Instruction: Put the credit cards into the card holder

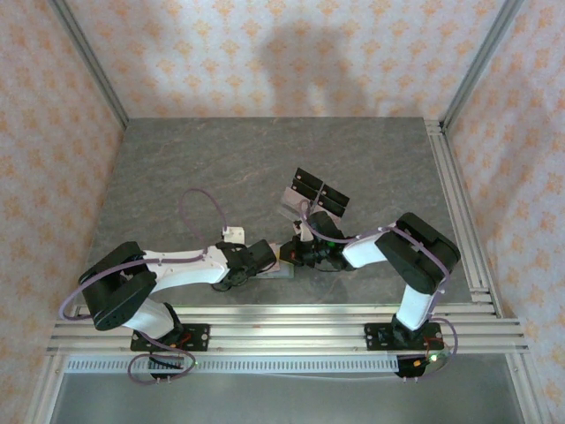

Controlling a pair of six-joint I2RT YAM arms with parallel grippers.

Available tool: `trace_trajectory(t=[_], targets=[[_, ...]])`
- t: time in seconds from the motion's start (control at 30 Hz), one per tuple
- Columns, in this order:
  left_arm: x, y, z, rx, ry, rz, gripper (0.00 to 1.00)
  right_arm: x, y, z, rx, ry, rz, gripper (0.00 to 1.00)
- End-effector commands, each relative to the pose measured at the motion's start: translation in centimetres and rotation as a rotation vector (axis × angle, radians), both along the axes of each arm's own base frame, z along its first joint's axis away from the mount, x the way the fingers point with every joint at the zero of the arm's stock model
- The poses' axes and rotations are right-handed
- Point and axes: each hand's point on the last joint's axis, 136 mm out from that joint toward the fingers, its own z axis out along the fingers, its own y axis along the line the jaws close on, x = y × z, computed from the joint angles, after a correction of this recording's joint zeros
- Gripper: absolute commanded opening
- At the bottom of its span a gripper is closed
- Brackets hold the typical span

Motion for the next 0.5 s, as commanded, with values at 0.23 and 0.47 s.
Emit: trace_trajectory(t=[0.23, 0.47], targets=[[-1.0, 1.0, -0.3, 0.038, 0.020, -0.002, 1.00, -1.0, 0.0, -0.6, -0.063, -0.004, 0.011, 0.00], [-1.0, 0.9, -0.4, 0.035, 0.023, -0.006, 1.00, -1.4, 0.3, -0.4, -0.066, -0.006, 0.033, 0.00]])
